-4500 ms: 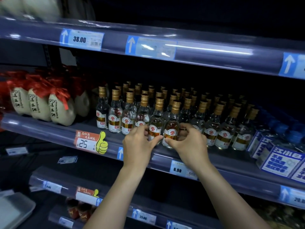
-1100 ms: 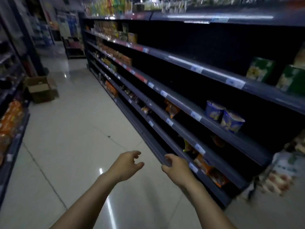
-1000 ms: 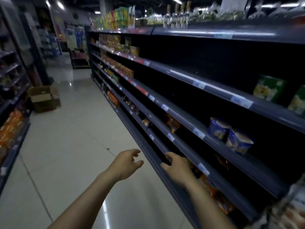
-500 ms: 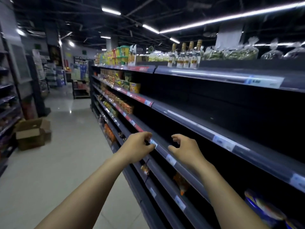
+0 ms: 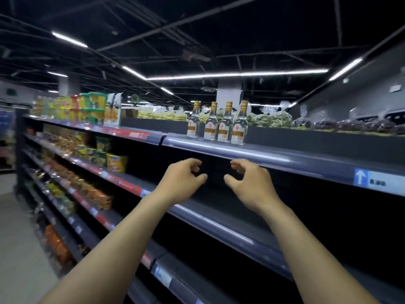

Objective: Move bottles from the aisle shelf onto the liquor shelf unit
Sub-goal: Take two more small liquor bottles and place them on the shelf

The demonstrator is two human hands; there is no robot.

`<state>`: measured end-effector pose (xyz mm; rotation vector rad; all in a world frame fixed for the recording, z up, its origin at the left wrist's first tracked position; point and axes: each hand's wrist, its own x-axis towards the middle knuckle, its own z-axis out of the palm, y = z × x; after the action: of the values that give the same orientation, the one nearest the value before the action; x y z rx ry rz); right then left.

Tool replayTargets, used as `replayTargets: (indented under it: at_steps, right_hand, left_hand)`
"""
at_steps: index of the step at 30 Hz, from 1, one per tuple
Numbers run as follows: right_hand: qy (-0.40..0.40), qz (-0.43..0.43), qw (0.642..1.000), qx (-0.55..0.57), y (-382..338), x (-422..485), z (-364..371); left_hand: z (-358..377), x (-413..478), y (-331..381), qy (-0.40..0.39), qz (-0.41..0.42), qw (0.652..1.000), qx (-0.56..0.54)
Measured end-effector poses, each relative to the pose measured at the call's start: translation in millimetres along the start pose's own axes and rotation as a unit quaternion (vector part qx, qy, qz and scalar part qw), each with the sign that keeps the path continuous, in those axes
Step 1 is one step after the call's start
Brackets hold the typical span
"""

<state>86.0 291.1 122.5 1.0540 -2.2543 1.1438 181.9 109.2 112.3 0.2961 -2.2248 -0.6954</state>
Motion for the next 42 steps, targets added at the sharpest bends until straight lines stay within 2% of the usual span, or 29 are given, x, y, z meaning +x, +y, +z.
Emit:
replayTargets:
  at_steps: [5,12,16,22,26,31,37,42]
  right_hand:
    - [0.067,-0.029,0.995,-0.06,8.3,66.6,-9.6]
    - [0.158,-0.039,0.979,-0.12,31.3,142.0,-14.4]
    - [0.153,0.001,0.979,-0.135,34.6,168.8,-10.0]
    - [0.152,0.063,0.972,-0.167,30.2,193.7,2.5]
    - [0.139,0.112,0.97,-0.166,29.6,201.4,11.1]
    - [0.188,0.139,0.957,-0.172,23.7,202.1,17.3]
    - [0.264,0.121,0.939,-0.183,13.7,190.4,13.9]
    - [0.324,0.112,0.923,-0.177,0.6,165.5,-23.6]
  left_hand:
    - [9.9,86.6,0.6,0.003,0.063,0.998,-0.024]
    - [39.7,176.1,6.2,0.04,0.105,0.993,-0.046]
    - [53.8,210.2,7.6,0.043,0.109,0.991,-0.066]
    - [66.6,238.0,6.7,0.042,0.144,0.986,-0.07]
    - [70.2,248.4,5.0,0.022,0.165,0.986,-0.005]
    - [69.0,252.9,4.8,0.032,0.17,0.985,-0.023]
    - [78.6,259.5,2.7,0.014,0.146,0.975,-0.165]
    - [78.8,246.3,27.4,0.029,0.196,0.955,-0.222]
